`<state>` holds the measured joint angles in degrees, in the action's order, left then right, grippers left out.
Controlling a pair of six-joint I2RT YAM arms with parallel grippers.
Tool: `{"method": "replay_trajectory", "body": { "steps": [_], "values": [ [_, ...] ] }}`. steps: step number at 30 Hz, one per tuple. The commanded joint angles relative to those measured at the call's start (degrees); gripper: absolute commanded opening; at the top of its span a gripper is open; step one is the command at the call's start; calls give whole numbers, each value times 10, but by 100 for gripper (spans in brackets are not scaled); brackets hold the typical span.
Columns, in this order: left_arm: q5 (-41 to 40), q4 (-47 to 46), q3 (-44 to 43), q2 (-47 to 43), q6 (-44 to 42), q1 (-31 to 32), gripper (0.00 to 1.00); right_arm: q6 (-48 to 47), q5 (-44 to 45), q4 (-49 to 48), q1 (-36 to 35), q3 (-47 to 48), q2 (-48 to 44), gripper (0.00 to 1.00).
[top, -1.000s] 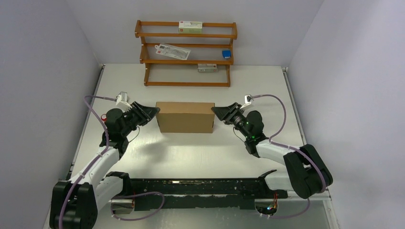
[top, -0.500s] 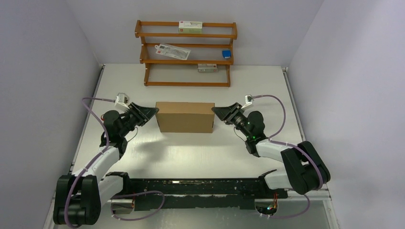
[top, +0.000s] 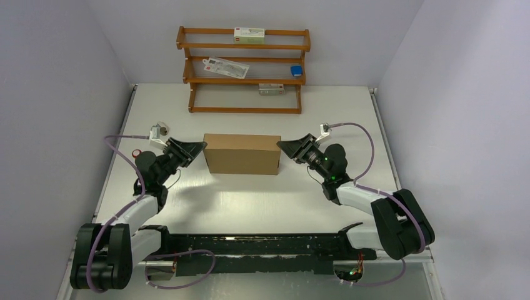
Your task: Fold the paper box
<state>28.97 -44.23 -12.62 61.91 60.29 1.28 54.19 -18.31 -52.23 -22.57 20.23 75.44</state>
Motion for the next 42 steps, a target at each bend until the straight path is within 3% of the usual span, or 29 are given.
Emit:
{"method": "replay_trajectory", "body": {
  "steps": [1, 6, 17, 23, 28, 34, 38, 42],
  "values": [
    [-3, 225, 39, 35, -47, -8, 16, -33, -54, 207, -1, -15, 14, 21],
    [-17, 296, -17, -5, -82, -8, 27, -53, -57, 256, 12, 36, -24, 39],
    [-33, 408, -163, -23, -165, -8, 51, -111, -62, 339, 33, 144, -61, 66],
    [-57, 495, -261, -27, -238, -9, 64, -207, -60, 422, 37, 217, -73, 84],
    [-89, 584, -346, -29, -336, -10, 72, -352, -156, 465, 36, 273, -62, 99],
    [-152, 633, -380, -48, -412, -9, 79, -485, -189, 518, 14, 358, -22, 100],
    [-253, 670, -378, -80, -443, 15, 89, -591, -201, 603, -10, 443, 36, 100],
    [-398, 692, -373, -130, -472, 92, 94, -727, -216, 729, -53, 540, 99, 100]
  ]
}}
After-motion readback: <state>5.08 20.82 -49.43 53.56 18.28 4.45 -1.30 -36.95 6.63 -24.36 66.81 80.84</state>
